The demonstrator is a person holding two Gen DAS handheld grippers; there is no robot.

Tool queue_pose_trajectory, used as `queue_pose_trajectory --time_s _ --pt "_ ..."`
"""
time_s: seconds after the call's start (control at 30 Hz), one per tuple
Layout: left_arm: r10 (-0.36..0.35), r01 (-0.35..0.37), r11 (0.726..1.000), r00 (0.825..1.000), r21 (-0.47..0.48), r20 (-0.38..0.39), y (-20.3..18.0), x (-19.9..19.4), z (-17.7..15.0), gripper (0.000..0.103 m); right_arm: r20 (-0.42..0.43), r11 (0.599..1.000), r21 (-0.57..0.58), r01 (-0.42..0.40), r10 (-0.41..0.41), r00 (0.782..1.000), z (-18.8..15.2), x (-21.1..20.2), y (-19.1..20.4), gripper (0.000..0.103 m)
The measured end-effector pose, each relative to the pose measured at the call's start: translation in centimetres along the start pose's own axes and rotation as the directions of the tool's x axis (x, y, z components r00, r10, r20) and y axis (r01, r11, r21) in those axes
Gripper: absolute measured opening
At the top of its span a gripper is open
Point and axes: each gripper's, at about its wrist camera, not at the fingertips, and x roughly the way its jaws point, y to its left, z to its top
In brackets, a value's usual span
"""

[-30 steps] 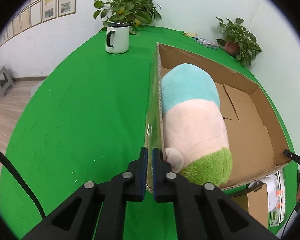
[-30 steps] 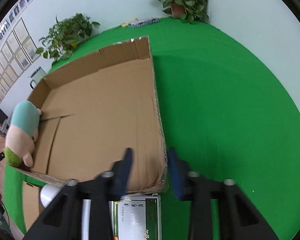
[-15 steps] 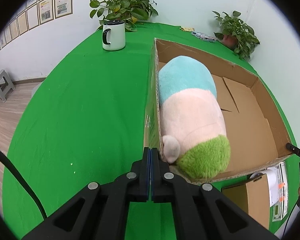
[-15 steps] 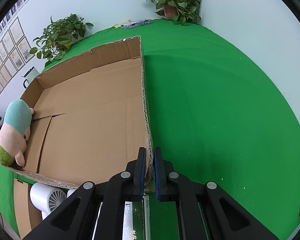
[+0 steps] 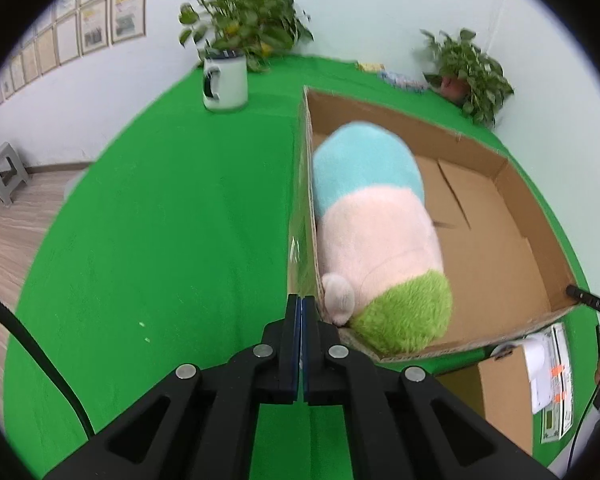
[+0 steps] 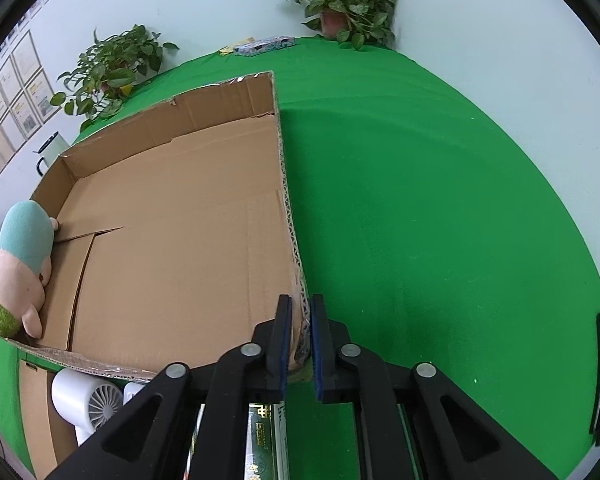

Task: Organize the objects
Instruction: 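Lower the plush toy into the open cardboard box and open the left gripper, then move the left gripper to the long brown box and grip its end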

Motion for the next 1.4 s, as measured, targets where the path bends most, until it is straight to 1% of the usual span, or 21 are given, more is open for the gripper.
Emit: queue_pose_trajectory --time_s 0.03,0.1,0.13,0.17,0.2,0.23,0.27,0.3,0.33,0.37,0.47,0.53,0.6,0.67,0.8,0.9,1.23,1.4 --pt "0.021 -0.021 1.000 0.999 0.002 0.031 -0.1 -0.8 0.1 0.000 0.003 1.000 0.004 0.007 -0.007 1.000 -0.1 -0.3 0.1 0.050" --pt "0.059 -0.060 0.998 0.994 0.014 0.093 -0.5 -2.8 0.3 0.002 0.042 1.000 0.007 0.004 -0.005 0.999 -0.5 -1.4 0.3 0.078" --pt "0.067 -0.070 0.997 0.990 0.022 0.122 -0.9 -3.7 0.3 0.012 0.074 1.000 0.003 -0.004 0.004 0.997 -0.6 -2.3 0.6 0.083" --pt "0.070 -0.076 0.997 0.985 0.034 0.155 -1.4 -4.8 0.2 0.035 0.106 1.000 -0.008 -0.019 0.020 0.994 -0.9 -3.3 1.1 0.084" --pt "0.069 -0.079 0.996 0.980 0.044 0.186 -2.0 -5.7 0.1 0.051 0.129 0.999 -0.023 -0.037 0.040 0.991 -1.1 -4.2 1.6 0.090" --pt "0.063 -0.076 0.996 0.973 0.049 0.222 -2.6 -6.6 -0.1 0.082 0.153 0.997 -0.041 -0.059 0.064 0.986 -1.4 -5.1 2.3 0.097" --pt "0.051 -0.066 0.997 0.962 0.049 0.269 -3.2 -7.6 -0.5 0.088 0.174 0.995 -0.058 -0.081 0.090 0.981 -1.7 -5.9 2.9 0.100" --pt "0.035 -0.053 0.997 0.954 0.053 0.298 -3.8 -8.3 -0.8 0.088 0.195 0.991 -0.076 -0.112 0.125 0.973 -2.2 -6.9 3.7 0.102" --pt "0.015 -0.037 0.997 0.952 0.066 0.306 -4.5 -8.7 -1.1 0.088 0.204 0.987 -0.089 -0.135 0.151 0.967 -2.5 -7.4 4.3 0.102" --pt "-0.011 -0.016 0.996 0.953 0.086 0.301 -5.2 -9.0 -1.4 0.088 0.206 0.978 -0.112 -0.174 0.194 0.959 -3.0 -8.2 5.3 0.102" --pt "-0.062 0.028 0.992 0.958 0.122 0.282 -6.6 -9.6 -2.2 0.088 0.203 0.956 -0.173 -0.236 0.269 0.942 -4.2 -9.9 7.5 0.102" --pt "-0.083 0.046 0.989 0.958 0.139 0.273 -7.2 -10.1 -2.8 0.088 0.203 0.939 -0.225 -0.258 0.304 0.931 -5.1 -11.2 9.0 0.102" --pt "-0.073 0.033 0.989 0.957 0.145 0.280 -7.7 -10.6 -3.3 0.088 0.212 0.938 -0.242 -0.246 0.299 0.931 -6.1 -11.9 10.0 0.102" --pt "-0.062 0.019 0.989 0.952 0.146 0.298 -8.3 -11.0 -3.9 0.088 0.213 0.943 -0.233 -0.238 0.289 0.934 -6.9 -12.3 10.6 0.102" --pt "-0.063 0.021 0.990 0.948 0.136 0.312 -9.0 -11.3 -4.5 0.088 0.205 0.952 -0.206 -0.228 0.270 0.941 -8.0 -12.2 10.9 0.102" --pt "-0.079 0.037 0.990 0.948 0.137 0.309 -9.4 -11.5 -5.0 0.088 0.200 0.953 -0.209 -0.219 0.261 0.945 -8.6 -11.7 10.5 0.102" --pt "-0.077 0.031 0.986 0.956 0.161 0.285 -11.0 -11.0 -6.9 0.088 0.175 0.951 -0.234 -0.204 0.247 0.953 -10.8 -11.5 10.5 0.102" --pt "-0.077 0.028 0.986 0.952 0.167 0.296 -11.6 -11.3 -7.4 0.088 0.173 0.952 -0.240 -0.191 0.236 0.956 -11.5 -11.5 10.5 0.102"
